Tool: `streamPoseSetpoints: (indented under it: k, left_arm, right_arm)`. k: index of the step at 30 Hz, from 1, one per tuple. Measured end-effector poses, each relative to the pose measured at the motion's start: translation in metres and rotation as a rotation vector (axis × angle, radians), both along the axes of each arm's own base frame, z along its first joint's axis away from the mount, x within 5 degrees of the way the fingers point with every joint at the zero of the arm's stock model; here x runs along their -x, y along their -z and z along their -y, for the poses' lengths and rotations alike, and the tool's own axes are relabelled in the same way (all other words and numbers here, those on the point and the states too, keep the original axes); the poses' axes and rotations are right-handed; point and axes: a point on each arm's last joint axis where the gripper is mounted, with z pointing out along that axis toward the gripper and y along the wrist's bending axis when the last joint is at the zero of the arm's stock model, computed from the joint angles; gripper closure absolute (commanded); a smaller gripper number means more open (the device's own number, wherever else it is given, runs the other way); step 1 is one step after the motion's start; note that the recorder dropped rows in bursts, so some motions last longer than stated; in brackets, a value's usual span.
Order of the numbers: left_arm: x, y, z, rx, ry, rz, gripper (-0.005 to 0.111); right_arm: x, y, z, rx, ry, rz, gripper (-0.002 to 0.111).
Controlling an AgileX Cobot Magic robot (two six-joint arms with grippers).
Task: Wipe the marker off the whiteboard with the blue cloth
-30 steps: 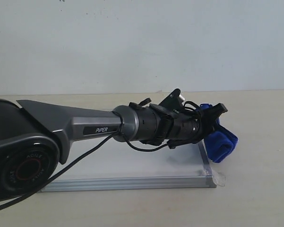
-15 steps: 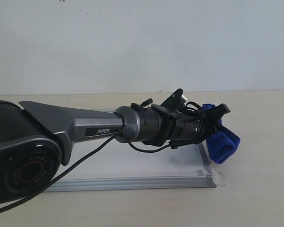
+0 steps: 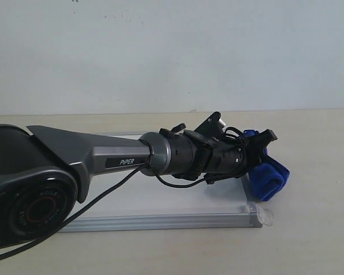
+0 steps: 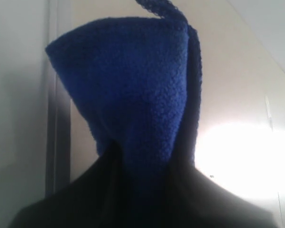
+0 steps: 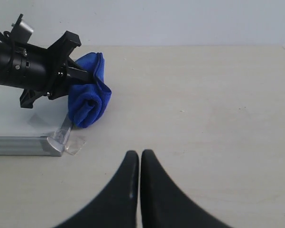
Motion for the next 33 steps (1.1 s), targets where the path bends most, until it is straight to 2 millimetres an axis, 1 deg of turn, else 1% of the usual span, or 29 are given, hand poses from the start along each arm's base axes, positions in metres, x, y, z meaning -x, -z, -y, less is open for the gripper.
streamPoseSetpoints:
  k: [2, 4, 6, 8, 10, 12, 33]
  left_arm:
    - [-0.0001, 0.0, -0.0001, -0.001, -0.001, 0.001, 0.102]
    - [-0.0001, 0.0, -0.0001, -0.001, -0.001, 0.001, 0.095]
    - [-0.0001, 0.0, -0.0001, -0.001, -0.001, 0.001, 0.081]
    - [-0.0001, 0.0, -0.0001, -0.001, -0.001, 0.001, 0.064]
    - [-0.0001, 0.0, -0.0001, -0.001, -0.001, 0.001, 0.052]
    - [-0.0001, 0.0, -0.0001, -0.001, -0.001, 0.001, 0.046]
    - [0.0017, 0.0002, 0.0016, -0.006, 0.034, 0.003, 0.045]
  right_arm:
    - [0.0, 0.0, 0.0, 0.0, 0.0, 0.0, 0.107]
    - [0.0, 0.0, 0.0, 0.0, 0.0, 0.0, 0.107]
    - [0.0, 0.0, 0.0, 0.0, 0.0, 0.0, 0.107]
    - [0.0, 0.0, 0.0, 0.0, 0.0, 0.0, 0.107]
    - [0.0, 0.0, 0.0, 0.0, 0.0, 0.0, 0.107]
    - [0.0, 0.0, 0.0, 0.0, 0.0, 0.0, 0.107]
    - [0.0, 0.0, 0.0, 0.0, 0.0, 0.0, 0.107]
